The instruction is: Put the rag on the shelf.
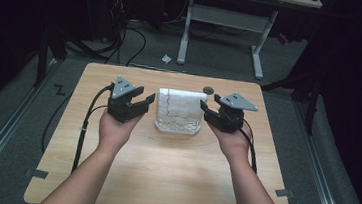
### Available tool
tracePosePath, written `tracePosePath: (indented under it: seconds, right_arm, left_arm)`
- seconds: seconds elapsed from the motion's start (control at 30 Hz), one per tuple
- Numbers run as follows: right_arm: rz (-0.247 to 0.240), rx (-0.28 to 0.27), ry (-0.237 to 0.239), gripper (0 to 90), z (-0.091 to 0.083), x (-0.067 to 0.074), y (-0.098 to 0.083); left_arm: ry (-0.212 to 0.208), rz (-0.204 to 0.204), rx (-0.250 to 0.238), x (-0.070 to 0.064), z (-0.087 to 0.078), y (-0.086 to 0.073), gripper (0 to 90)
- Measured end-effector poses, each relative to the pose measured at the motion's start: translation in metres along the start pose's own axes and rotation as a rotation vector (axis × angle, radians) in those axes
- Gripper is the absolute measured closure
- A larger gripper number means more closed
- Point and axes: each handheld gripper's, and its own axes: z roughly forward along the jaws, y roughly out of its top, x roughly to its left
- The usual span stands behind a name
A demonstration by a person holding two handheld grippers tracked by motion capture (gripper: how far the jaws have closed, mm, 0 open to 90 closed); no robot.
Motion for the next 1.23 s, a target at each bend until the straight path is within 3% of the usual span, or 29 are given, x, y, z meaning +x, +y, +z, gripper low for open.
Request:
tracePosePath:
  seconds: [0.13, 0.37, 0.5, 0.57, 0.63, 0.67, 0.7, 0.73, 0.77, 0.8, 0.87, 0.93, 1.07, 1.23]
  right_arm:
    - [-0.010, 0.012, 0.013, 44.1, -0.011, 0.002, -0.016]
    - [-0.005, 0.081, 0.042, 41.8, -0.019, 0.009, -0.057]
    - [0.001, 0.137, 0.039, 41.8, -0.022, 0.016, -0.088]
    - [0.026, 0.154, 0.051, 41.7, -0.026, 0.020, -0.105]
    - [0.044, 0.169, 0.051, 41.7, -0.031, 0.024, -0.121]
    - [0.040, 0.191, 0.046, 44.3, -0.038, 0.029, -0.141]
    - [0.040, 0.191, 0.046, 44.3, -0.038, 0.029, -0.141]
    - [0.004, 0.216, 0.060, 44.5, -0.043, 0.033, -0.150]
    - [0.004, 0.216, 0.060, 44.5, -0.043, 0.033, -0.150]
    - [-0.008, 0.214, 0.055, 45.4, -0.046, 0.033, -0.153]
    - [0.022, 0.225, 0.062, 45.2, -0.046, 0.031, -0.155]
    - [0.016, 0.241, 0.058, 45.1, -0.042, 0.029, -0.156]
    - [0.019, 0.256, 0.066, 45.0, -0.036, 0.027, -0.158]
    - [0.034, 0.260, 0.071, 44.4, -0.035, 0.023, -0.160]
  left_arm:
    - [-0.031, -0.015, 0.027, 0.004, -0.010, -0.021, 50.3]
    - [-0.048, -0.003, 0.148, 0.006, -0.014, -0.072, 49.3]
    - [-0.059, -0.009, 0.222, 0.009, -0.017, -0.101, 46.7]
    - [-0.089, -0.035, 0.239, 0.010, -0.023, -0.115, 45.5]
    - [-0.114, -0.030, 0.279, 0.008, -0.031, -0.132, 44.3]
    - [-0.128, -0.024, 0.293, 0.006, -0.037, -0.142, 43.4]
    - [-0.133, -0.016, 0.304, 0.005, -0.044, -0.154, 43.4]
    - [-0.127, -0.011, 0.343, 0.004, -0.046, -0.161, 48.9]
    - [-0.135, -0.008, 0.388, 0.005, -0.046, -0.161, 48.9]
    - [-0.147, 0.000, 0.385, 0.005, -0.047, -0.161, 44.7]
    - [-0.151, -0.018, 0.381, 0.008, -0.045, -0.161, 44.5]
    - [-0.158, -0.040, 0.381, 0.010, -0.041, -0.161, 44.6]
    - [-0.157, 0.019, 0.392, 0.006, -0.033, -0.163, 44.3]
    - [-0.169, -0.011, 0.383, 0.006, -0.031, -0.164, 42.6]
